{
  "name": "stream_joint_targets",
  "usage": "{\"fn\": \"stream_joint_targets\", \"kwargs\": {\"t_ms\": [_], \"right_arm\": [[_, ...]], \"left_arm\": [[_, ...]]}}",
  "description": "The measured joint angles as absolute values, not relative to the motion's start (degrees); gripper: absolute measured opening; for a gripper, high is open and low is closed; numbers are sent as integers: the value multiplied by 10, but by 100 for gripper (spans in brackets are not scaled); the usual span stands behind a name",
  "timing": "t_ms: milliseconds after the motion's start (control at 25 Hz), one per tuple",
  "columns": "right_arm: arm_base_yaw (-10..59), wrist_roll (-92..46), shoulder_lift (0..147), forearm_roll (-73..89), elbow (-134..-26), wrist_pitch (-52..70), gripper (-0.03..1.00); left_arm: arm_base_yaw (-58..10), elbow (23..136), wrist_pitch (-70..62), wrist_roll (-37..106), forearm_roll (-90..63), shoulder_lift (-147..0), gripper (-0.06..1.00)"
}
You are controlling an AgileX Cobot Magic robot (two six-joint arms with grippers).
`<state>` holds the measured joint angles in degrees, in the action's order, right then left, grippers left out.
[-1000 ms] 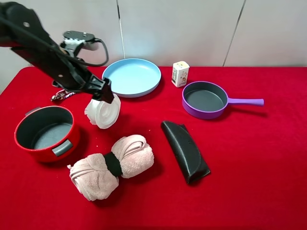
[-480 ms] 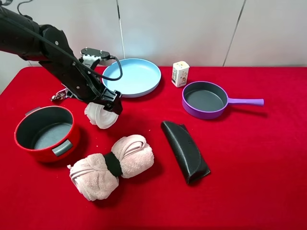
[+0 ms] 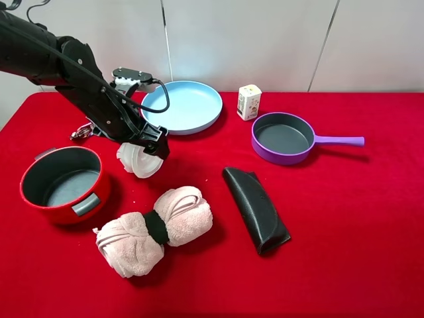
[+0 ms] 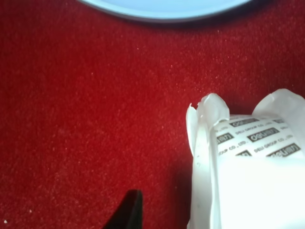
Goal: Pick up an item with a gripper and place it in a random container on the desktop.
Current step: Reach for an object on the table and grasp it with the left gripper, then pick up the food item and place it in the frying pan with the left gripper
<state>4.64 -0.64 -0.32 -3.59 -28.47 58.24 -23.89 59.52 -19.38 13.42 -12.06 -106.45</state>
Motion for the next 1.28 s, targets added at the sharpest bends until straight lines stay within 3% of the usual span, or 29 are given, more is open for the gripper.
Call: {"fn": "stream_joint_targets", "kwargs": {"t_ms": [120, 680, 1280], "right_arm": [[46, -6, -3, -36, -285, 582, 69], [46, -6, -3, -36, -285, 582, 69], [46, -6, -3, -36, -285, 582, 69]], "left_arm": [[-239, 595, -194, 134, -121, -1064, 93], [-239, 595, -190, 134, -121, -1064, 34], [-239, 595, -189, 134, -121, -1064, 34]]}}
